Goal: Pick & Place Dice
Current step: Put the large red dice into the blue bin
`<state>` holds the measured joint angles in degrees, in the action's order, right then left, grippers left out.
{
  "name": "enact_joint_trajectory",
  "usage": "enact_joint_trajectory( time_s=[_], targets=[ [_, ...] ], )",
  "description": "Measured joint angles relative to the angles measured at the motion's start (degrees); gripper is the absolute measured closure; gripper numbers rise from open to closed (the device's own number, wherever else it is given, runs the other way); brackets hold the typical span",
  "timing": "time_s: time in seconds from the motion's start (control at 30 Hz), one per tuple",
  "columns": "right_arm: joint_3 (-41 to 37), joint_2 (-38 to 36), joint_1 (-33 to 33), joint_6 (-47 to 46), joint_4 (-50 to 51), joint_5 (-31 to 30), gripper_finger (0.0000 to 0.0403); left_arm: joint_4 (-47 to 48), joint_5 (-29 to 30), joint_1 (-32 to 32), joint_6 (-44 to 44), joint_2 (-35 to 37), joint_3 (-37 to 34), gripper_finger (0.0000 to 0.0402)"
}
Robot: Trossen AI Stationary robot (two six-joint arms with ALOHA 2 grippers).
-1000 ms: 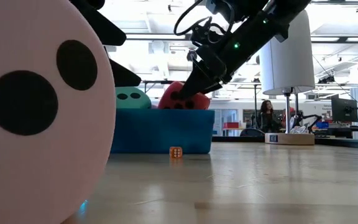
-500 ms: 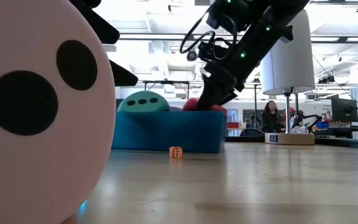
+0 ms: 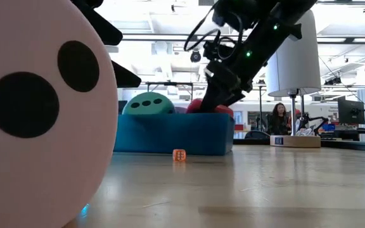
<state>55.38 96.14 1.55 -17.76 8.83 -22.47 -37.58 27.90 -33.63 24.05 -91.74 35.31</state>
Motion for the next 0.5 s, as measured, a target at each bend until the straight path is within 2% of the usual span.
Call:
enact_joint_trajectory(
  time_s=[0.17, 0.5],
  targets=[
    [0.0, -0.9, 1.1, 0.0, -0.1, -3.1, 0.002, 0.0, 0.0, 0.0, 0.0, 0.0, 0.0, 0.0002],
    [0.1, -1.6, 1.9, 1.0, -0.5, -1.0, 0.002, -0.2, 0.2, 0.3, -0.2, 0.1, 0.0, 0.0002]
  ],
)
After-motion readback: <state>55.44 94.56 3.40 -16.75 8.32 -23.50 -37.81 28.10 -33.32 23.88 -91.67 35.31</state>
